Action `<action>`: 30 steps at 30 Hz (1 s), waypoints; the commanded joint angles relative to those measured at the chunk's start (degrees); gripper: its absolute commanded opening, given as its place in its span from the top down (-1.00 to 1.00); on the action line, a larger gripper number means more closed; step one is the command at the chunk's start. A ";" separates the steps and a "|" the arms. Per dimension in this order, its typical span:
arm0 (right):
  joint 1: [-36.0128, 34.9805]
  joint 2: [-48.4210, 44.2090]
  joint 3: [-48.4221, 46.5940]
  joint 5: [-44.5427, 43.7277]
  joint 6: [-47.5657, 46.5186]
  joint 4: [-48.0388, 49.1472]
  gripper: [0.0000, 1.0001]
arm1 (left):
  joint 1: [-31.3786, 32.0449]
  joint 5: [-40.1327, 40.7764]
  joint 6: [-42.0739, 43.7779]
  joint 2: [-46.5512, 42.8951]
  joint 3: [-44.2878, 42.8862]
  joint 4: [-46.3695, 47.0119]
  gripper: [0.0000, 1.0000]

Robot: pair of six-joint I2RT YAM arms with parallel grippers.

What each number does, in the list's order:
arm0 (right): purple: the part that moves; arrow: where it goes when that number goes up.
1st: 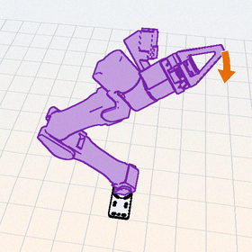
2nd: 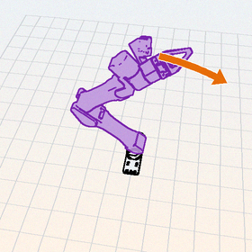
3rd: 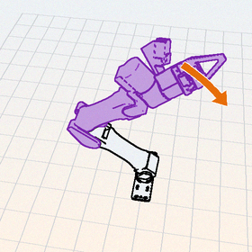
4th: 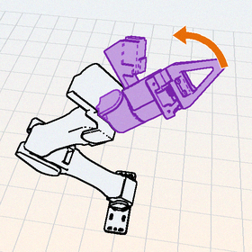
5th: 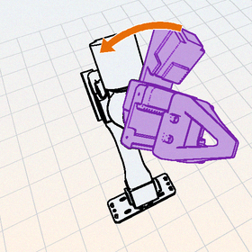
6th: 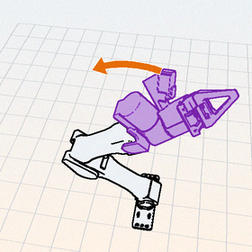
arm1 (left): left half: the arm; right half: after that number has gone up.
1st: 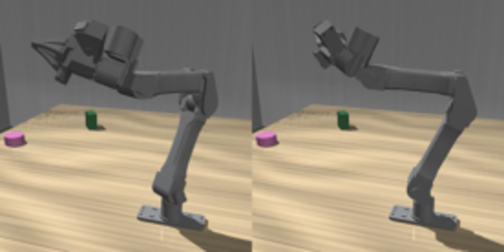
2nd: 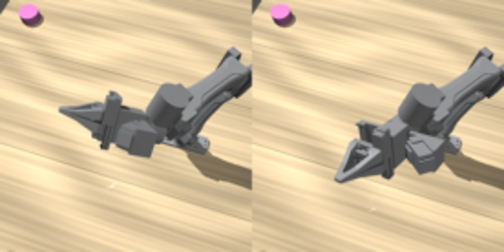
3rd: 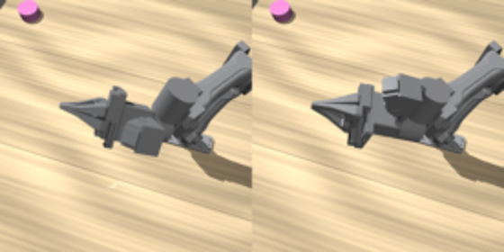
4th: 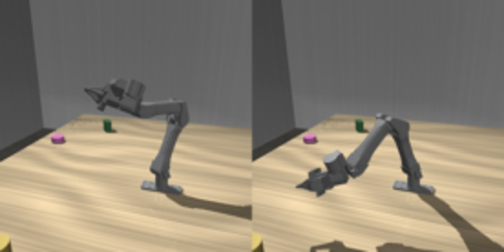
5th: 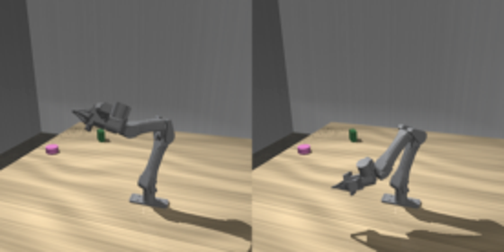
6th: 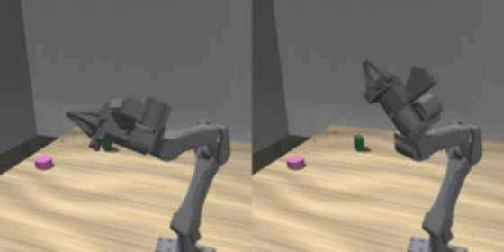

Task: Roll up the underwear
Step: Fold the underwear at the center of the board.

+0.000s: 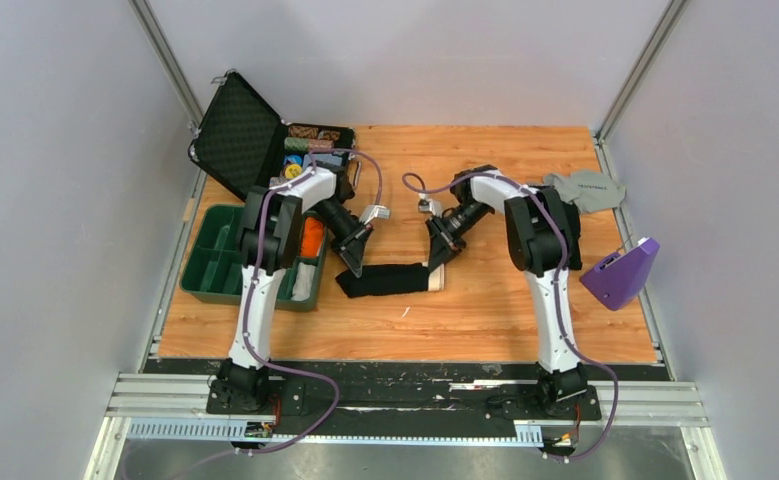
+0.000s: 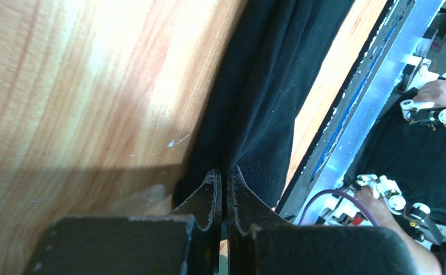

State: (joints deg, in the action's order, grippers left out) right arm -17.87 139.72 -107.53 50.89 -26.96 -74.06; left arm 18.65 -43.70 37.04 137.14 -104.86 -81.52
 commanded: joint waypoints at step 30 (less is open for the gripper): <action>-1.45 -15.86 7.28 -3.52 -4.83 9.47 1.00 | 5.43 1.91 -0.50 -14.72 8.48 3.81 1.00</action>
State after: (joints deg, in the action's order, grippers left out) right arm -19.11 121.03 -95.42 44.64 -26.11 -63.02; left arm 24.34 -42.61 37.10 126.82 -96.29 -76.49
